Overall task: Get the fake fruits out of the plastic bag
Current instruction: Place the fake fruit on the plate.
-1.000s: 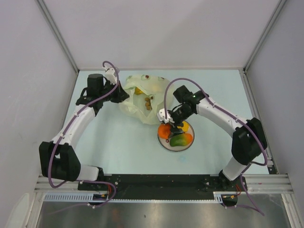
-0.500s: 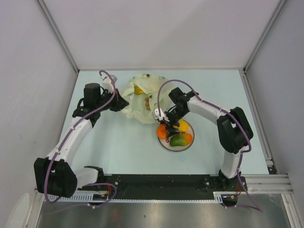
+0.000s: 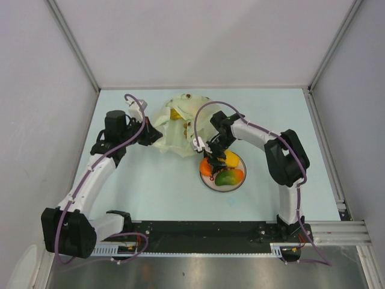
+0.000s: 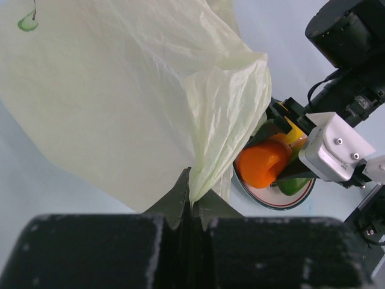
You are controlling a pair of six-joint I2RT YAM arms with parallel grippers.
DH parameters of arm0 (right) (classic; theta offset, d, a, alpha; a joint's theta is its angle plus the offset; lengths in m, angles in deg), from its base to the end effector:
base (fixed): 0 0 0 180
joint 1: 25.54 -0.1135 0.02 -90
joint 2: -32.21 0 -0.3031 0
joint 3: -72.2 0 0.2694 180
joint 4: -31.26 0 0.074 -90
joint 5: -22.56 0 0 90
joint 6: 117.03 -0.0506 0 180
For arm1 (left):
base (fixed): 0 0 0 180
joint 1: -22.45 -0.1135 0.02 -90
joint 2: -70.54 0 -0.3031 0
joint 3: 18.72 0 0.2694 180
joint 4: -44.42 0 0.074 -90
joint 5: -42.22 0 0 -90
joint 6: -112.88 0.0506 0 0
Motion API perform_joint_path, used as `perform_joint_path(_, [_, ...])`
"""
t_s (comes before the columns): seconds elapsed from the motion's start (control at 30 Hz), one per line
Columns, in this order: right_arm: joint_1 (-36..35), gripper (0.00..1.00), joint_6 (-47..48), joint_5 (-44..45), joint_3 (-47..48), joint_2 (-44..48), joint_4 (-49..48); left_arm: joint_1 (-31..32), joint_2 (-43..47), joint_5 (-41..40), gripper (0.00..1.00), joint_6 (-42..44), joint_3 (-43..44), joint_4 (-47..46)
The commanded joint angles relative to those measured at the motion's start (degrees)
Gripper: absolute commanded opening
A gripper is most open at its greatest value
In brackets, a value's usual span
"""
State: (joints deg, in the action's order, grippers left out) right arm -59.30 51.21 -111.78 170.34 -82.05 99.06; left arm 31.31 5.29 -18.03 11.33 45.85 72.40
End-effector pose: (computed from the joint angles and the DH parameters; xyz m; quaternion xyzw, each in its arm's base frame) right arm 0.3254 0.2600 0.2055 -0.7779 0.5005 0.3302 0.1881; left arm 0.2589 -0.0658 0.3290 0.1114 0.8341 -0.3047 0.4461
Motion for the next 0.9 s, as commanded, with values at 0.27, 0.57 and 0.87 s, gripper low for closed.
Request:
perform_joint_path(0.27, [1.6, 0.72, 2.2, 2.4, 2.7, -1.8, 3.1, -0.2, 2.2, 0.7, 0.00, -0.1, -1.9, -2.0])
perform_joint_path(0.57, [0.7, 1.00, -5.4, -4.4, 7.8, 2.5, 3.0, -0.4, 1.8, 1.0, 0.00, -0.2, -1.7, -1.8])
perform_joint_path(0.87, [-1.1, 1.00, -34.1, -0.5, 5.4, 14.8, -21.0, -1.7, 3.8, 0.6, 0.00, 0.1, -2.0, -2.6])
